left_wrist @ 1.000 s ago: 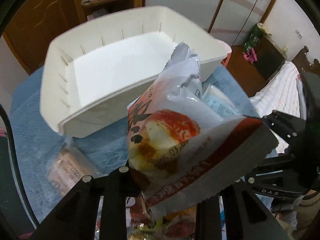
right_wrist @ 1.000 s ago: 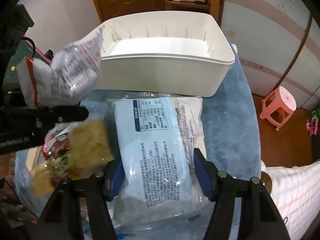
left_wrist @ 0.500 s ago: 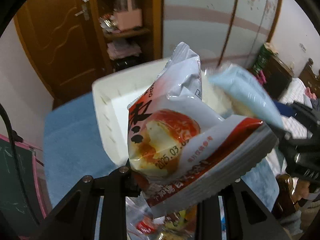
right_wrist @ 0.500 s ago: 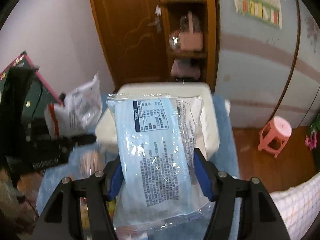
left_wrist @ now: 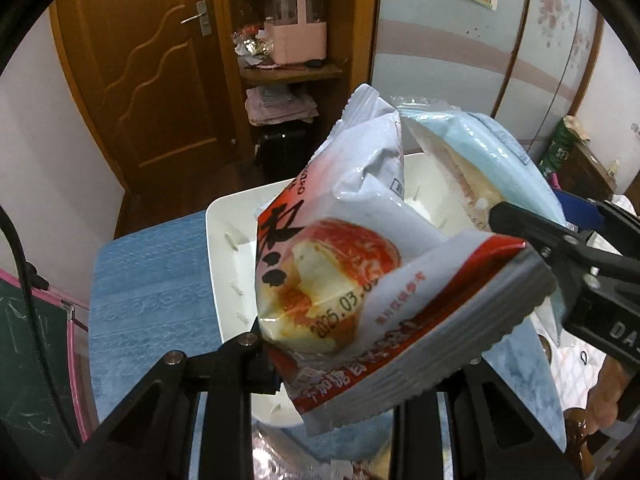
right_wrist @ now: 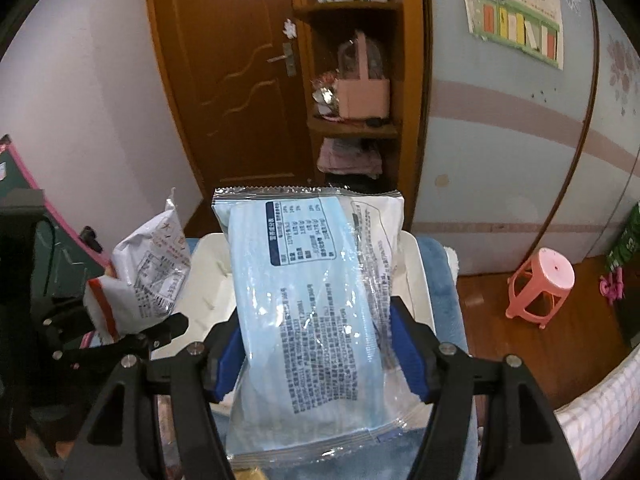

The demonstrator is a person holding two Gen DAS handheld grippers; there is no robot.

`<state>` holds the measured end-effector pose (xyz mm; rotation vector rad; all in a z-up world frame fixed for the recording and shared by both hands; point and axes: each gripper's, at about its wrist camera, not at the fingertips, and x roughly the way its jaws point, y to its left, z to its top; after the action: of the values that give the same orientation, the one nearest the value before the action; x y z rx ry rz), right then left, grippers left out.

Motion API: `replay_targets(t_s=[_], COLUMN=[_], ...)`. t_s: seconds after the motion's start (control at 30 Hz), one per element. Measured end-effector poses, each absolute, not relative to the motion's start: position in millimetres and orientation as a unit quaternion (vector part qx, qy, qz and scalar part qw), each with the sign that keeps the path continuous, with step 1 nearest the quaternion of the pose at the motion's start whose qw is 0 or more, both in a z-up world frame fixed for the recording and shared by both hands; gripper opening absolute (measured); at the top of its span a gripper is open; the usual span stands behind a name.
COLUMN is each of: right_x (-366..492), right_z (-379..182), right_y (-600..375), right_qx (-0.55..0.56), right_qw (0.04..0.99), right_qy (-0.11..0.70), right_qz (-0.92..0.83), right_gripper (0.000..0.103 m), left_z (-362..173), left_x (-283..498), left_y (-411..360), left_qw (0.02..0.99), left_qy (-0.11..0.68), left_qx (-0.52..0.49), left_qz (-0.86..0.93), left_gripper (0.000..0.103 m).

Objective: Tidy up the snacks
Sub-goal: 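Carry both packs over the white bin and release them inside, then withdraw both tools from the bin back toward the snack pile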

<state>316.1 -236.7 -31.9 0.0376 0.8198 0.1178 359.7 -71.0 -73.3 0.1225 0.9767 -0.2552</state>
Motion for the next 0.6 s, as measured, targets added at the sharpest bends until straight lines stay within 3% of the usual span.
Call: replay_targets(t_s=[0.03, 0.1, 0.13, 0.17, 0.23, 0.37, 0.6], right_x=[321.3, 333.5, 338.3, 341.9, 345.8, 338.2, 322.9], right_z=[-39.0, -49.1, -51.9, -57.1, -63.8, -60.8, -42.1], right_y=[-238.2, -244.1, -244.7, -246.4, -249.3, -247.0, -242.1], right_qx=[0.026, 0.048, 0.056, 0.066, 0.085, 0.076, 0.069], right_qw=[0.913, 0.909, 0.907, 0.903, 0.899, 0.916, 0.923], right_qy=[0.403, 0.412, 0.416, 0.422, 0.426, 0.392, 0.377], right_qz=[0.051, 0.042, 0.042, 0.045, 0.051, 0.027, 0.037], right_gripper=[0.069, 0.069, 0.069, 0.070, 0.071, 0.089, 0.091], left_z=[-76.2, -83.9, -86.8, -87.2, -83.9, -86.0, -78.4], left_x=[360.7, 366.2, 373.3, 374.3, 373.2, 376.1, 369.7], left_y=[-70.8, -74.1, -71.1, -69.6, -66.5, -60.3, -55.0], left_qw=[0.874, 0.870, 0.869, 0.871, 0.880, 0.877, 0.885], left_qy=[0.468, 0.474, 0.478, 0.477, 0.462, 0.468, 0.453], left_qx=[0.059, 0.056, 0.051, 0.043, 0.028, 0.011, 0.030], left_qz=[-0.121, -0.120, -0.121, -0.112, -0.107, -0.109, -0.099], left_gripper=[0.028, 0.047, 0.076, 0.095, 0.097, 0.097, 0.097])
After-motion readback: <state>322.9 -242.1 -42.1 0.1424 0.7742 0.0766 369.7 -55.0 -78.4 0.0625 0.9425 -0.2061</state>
